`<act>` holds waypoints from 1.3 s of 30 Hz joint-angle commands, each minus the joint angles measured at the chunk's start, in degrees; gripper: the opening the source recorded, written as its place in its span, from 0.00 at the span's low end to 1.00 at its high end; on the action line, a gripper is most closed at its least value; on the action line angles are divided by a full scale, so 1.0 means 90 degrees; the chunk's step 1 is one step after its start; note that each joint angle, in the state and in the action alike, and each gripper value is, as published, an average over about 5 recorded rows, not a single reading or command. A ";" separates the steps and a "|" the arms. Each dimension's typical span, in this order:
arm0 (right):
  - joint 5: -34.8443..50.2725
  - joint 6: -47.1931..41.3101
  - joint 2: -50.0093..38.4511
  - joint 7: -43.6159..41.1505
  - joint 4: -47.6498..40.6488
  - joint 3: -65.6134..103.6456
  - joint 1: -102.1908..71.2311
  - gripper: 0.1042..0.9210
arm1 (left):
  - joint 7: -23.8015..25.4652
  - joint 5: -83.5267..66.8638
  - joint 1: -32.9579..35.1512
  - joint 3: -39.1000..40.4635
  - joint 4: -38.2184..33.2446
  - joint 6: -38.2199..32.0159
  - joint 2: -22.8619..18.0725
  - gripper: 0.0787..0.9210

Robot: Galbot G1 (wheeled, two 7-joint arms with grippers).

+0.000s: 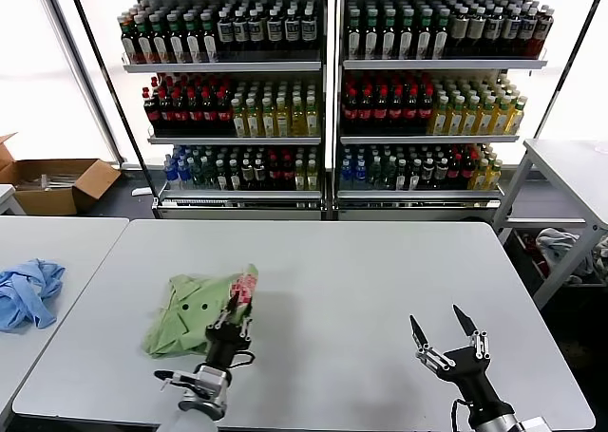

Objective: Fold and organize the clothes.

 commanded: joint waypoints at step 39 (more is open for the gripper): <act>0.1988 -0.4337 0.2039 0.1518 -0.2276 -0.5318 0.6067 0.88 | 0.0433 -0.0920 0.1225 -0.1959 -0.2449 0.0814 0.0211 0.88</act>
